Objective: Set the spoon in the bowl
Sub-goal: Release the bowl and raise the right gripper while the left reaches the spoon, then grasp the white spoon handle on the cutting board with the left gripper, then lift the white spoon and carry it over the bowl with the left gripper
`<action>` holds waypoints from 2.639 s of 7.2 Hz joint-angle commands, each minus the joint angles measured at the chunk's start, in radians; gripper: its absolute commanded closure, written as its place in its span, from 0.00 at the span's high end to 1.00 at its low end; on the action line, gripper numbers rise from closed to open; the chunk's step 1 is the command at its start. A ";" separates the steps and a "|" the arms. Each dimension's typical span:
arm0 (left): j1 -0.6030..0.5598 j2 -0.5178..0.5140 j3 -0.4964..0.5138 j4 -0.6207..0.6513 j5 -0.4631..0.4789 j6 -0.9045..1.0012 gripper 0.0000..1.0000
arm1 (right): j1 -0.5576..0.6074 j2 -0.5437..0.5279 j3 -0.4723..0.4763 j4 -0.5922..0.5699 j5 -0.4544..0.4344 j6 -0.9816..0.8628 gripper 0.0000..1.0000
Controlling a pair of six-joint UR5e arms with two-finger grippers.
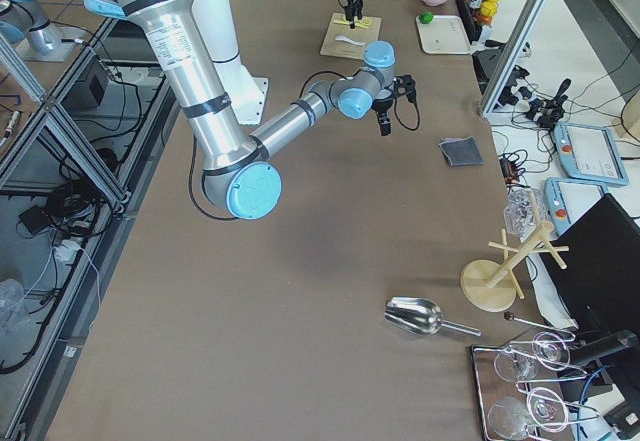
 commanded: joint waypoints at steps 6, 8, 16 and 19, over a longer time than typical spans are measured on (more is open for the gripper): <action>0.073 0.008 0.031 -0.004 0.027 -0.020 0.44 | 0.016 -0.027 0.010 -0.012 0.014 0.009 1.00; 0.062 0.016 0.023 -0.006 0.022 -0.020 0.00 | 0.014 -0.025 0.010 -0.014 0.022 0.012 1.00; -0.030 -0.294 -0.011 0.101 -0.070 -0.183 0.00 | 0.014 -0.021 0.016 -0.089 0.037 -0.006 1.00; 0.080 -0.539 0.081 0.166 0.049 -0.446 0.00 | 0.139 -0.028 0.011 -0.249 0.051 -0.283 1.00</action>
